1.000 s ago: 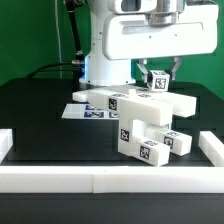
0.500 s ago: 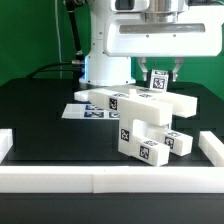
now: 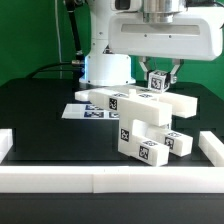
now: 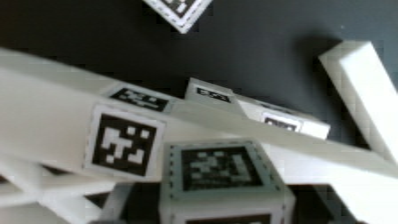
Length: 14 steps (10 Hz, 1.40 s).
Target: Assemble chair
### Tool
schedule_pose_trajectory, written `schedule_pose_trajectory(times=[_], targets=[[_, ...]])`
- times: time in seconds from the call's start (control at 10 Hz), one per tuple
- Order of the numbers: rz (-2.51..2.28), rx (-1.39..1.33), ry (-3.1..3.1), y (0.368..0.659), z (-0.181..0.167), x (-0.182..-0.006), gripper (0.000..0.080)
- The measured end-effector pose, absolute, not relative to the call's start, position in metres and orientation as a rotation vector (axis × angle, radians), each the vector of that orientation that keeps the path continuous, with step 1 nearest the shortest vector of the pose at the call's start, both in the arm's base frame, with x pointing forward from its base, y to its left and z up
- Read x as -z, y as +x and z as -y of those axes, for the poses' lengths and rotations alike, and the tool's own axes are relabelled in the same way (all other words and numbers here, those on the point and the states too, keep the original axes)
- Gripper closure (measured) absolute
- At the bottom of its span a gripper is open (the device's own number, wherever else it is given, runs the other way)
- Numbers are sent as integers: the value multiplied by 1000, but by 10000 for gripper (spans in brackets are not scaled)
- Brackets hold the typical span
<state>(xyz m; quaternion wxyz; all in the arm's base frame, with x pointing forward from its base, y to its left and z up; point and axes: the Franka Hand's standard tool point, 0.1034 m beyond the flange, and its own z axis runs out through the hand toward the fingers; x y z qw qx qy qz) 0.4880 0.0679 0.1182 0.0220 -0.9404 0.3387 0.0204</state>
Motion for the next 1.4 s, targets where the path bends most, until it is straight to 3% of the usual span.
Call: schedule_pose_trajectory(times=[0.6,0.7,0.8,0.9,1.4], targets=[[-1448,-72,-2744,488,-68,-118,503],[-1428,-72,-2754,488,-68,-118,309],[-1386,-71,-2775,488,-68,-118,309],[-1368,-70,-2783,488,-68,-118,180],[-696,-53,-3014,488,-68,-118,150]])
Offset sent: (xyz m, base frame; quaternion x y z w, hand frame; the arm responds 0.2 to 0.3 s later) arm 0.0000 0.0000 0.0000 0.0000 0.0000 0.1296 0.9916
